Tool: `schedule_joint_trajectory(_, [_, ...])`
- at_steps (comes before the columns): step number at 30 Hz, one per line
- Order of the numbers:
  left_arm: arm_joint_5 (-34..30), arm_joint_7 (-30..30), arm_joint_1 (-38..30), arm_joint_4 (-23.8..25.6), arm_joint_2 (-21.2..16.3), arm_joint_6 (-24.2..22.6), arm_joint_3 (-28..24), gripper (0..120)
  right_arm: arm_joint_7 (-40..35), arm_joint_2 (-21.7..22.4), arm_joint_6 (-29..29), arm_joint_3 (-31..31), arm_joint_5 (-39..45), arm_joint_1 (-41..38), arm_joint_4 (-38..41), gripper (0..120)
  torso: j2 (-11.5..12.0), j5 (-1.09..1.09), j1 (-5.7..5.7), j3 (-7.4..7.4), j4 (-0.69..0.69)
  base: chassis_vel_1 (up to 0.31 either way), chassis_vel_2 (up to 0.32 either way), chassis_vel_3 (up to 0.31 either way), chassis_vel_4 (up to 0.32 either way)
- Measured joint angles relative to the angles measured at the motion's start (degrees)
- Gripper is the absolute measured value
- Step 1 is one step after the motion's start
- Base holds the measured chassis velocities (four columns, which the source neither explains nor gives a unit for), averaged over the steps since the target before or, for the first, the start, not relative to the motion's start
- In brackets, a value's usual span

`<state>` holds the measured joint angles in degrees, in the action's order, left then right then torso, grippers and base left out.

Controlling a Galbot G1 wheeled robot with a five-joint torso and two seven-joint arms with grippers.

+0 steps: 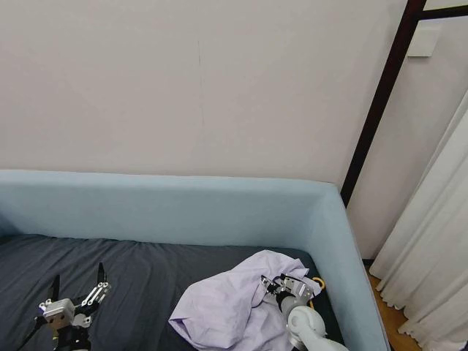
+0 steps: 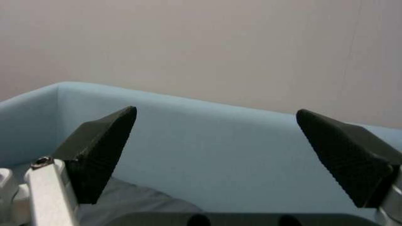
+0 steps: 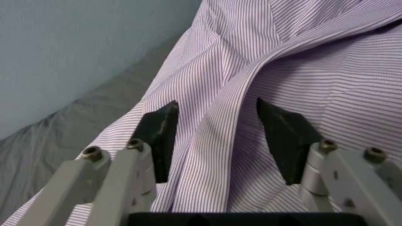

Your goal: Pick up the clothes from the sofa and hang them on the clothes hanger.

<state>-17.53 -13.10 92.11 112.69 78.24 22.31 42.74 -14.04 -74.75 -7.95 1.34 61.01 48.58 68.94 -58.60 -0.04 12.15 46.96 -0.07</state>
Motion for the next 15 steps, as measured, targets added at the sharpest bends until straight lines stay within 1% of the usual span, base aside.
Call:
schedule_joint_trajectory(2, [0.0,0.0,0.0,0.0,0.0,0.0,0.0,100,0.1,0.1,0.1,0.0,0.0,0.2,0.3,38,0.0,0.00,0.00,0.00,0.00,0.000,0.000,0.000,0.000])
schedule_joint_trajectory(3, [0.0,0.0,0.0,0.0,0.0,0.0,0.0,100,0.1,0.1,0.1,0.0,0.0,0.2,0.3,38,0.0,0.00,0.00,0.00,0.00,0.000,0.000,0.000,0.000])
schedule_joint_trajectory(7, [0.0,0.0,0.0,0.0,0.1,0.0,0.0,100,0.1,0.3,0.2,-0.2,0.1,0.5,1.1,23,0.0,0.00,0.00,0.00,0.00,0.000,0.000,0.000,0.000])
schedule_joint_trajectory(8, [0.0,0.0,0.0,0.0,0.1,0.0,0.0,100,0.1,0.3,0.2,-0.2,0.1,0.5,1.1,23,0.0,0.00,0.00,0.00,0.00,0.000,0.000,0.000,0.000])
schedule_joint_trajectory(10, [0.0,0.0,0.0,0.1,0.1,0.0,0.0,100,0.1,0.7,0.2,-0.5,0.1,1.0,2.1,11,0.0,0.00,0.00,0.00,0.00,0.000,0.000,0.000,0.000])
schedule_joint_trajectory(12, [0.0,0.0,0.0,0.1,0.1,0.1,0.0,100,0.0,1.5,0.3,-1.3,0.2,1.6,3.7,3,0.0,0.00,0.00,0.00,0.00,0.000,0.000,0.000,0.000])
schedule_joint_trajectory(13, [0.0,0.0,0.0,0.1,0.1,0.1,0.0,100,0.0,1.5,0.3,-1.3,0.2,1.6,3.7,3,0.0,0.00,0.00,0.00,0.00,0.000,0.000,0.000,0.000])
schedule_joint_trajectory(14, [0.0,0.0,0.0,0.1,0.1,0.1,0.0,100,-0.2,2.1,0.8,-1.8,0.3,2.1,5.2,0,0.0,0.00,0.00,0.00,0.00,0.000,0.000,0.000,0.000])
schedule_joint_trajectory(15, [0.0,-0.1,0.0,0.1,0.1,0.2,0.0,100,-0.4,2.8,1.4,-2.2,0.5,2.5,6.9,0,0.0,0.00,0.00,0.00,-0.01,0.000,0.000,0.000,0.000])
